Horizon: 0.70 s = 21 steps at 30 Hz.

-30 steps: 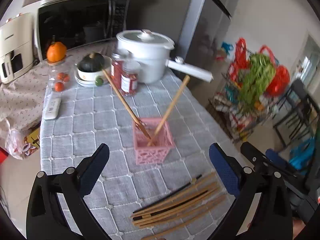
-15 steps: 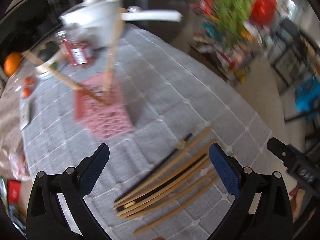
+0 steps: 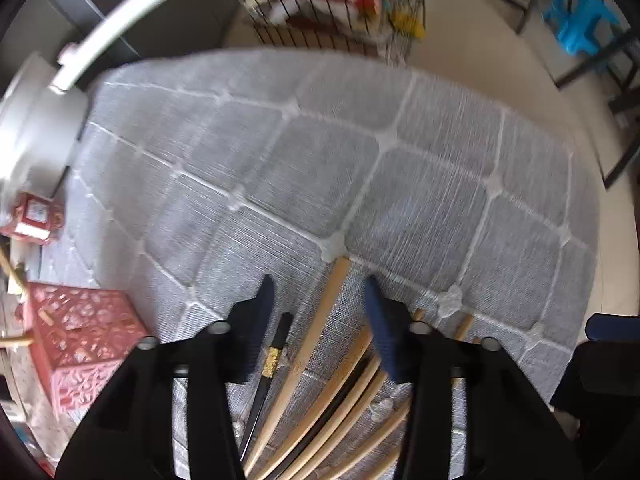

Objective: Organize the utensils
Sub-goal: 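Return the left gripper to the pile and grasp another wooden chopstick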

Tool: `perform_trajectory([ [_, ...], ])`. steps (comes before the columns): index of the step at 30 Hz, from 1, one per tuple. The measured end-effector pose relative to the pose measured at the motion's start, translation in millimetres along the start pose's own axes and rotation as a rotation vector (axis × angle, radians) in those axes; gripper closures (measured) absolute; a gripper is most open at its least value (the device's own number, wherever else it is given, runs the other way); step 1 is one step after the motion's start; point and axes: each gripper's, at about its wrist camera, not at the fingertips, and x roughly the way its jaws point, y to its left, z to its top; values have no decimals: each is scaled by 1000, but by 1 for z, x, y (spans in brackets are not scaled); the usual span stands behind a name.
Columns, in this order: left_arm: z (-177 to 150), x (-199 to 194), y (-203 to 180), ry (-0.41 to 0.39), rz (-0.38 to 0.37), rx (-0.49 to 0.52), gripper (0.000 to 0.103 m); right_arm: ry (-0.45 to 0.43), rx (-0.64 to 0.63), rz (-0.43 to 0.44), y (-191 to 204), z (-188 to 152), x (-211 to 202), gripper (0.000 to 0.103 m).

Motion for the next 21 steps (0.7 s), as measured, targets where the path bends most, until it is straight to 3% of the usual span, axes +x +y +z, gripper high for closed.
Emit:
perform_trajectory([
  [4, -3, 0, 19, 2, -125, -70, 80, 33, 15, 20, -1, -2, 5, 7],
  [5, -6, 0, 24, 0, -131, -88, 88, 28, 4, 16, 2, -4, 5, 7],
  [10, -30, -7, 45, -44, -107, -175, 89, 26, -29, -9, 12, -8, 14, 7],
  [15, -71, -48, 60, -171, -87, -297, 92, 29, -44, -33, 20, -12, 30, 13],
  [21, -124, -114, 71, -335, -40, -414, 97, 24, -144, -65, 47, -16, 50, 50],
])
